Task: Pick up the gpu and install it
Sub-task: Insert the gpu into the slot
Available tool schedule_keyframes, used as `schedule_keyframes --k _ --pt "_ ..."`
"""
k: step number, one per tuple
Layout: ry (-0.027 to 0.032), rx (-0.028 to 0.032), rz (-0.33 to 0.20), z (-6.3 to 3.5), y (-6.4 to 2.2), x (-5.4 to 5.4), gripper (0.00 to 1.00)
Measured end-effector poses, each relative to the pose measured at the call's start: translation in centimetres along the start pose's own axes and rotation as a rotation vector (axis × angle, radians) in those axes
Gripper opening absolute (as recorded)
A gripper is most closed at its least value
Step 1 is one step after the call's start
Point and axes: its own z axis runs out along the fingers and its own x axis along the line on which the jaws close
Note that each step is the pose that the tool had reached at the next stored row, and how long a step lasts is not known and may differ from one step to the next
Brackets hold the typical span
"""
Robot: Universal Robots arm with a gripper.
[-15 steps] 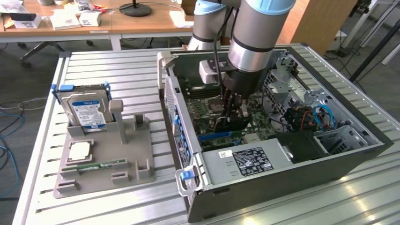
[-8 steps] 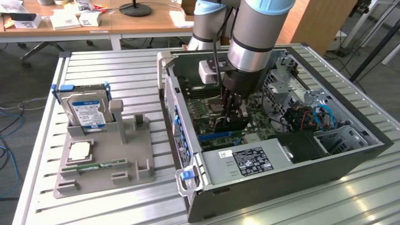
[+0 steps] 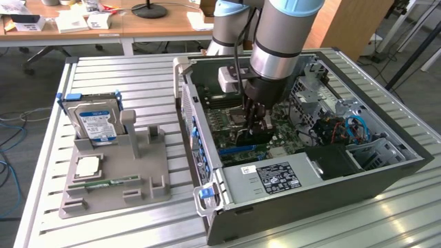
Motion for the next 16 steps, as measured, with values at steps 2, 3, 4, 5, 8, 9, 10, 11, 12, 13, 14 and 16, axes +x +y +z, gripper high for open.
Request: schedule_keyframes --k 2,3,4,5,8,9,10,11,12,13,14,16 --pt "0.0000 0.0001 0.000 0.01 0.07 0.00 0.26" --pt "0.0000 0.0000 0.000 0.01 0.07 0.00 0.26" --pt "0.0000 0.0000 0.000 0.01 0.07 0.00 0.26" --pt "0.0001 0.0000 0.000 0.00 0.07 0.00 0.26" --pt "-0.0001 0.0001 0.000 0.01 0.10 0.00 0.26" --pt "0.0000 0.0000 0.000 0.01 0.12 0.00 0.26" --pt "0.0000 0.0000 0.000 0.01 0.12 0.00 0.26" --pt "-0.0001 0.0001 0.000 0.01 0.12 0.00 0.26" --pt "-0.0001 0.0001 0.000 0.01 0.12 0.00 0.26" --pt "-0.0001 0.0001 0.000 0.01 0.12 0.00 0.26" --pt "-0.0001 0.0002 0.000 0.02 0.13 0.01 0.26" --pt "-0.0002 0.0002 0.000 0.04 0.20 0.01 0.26"
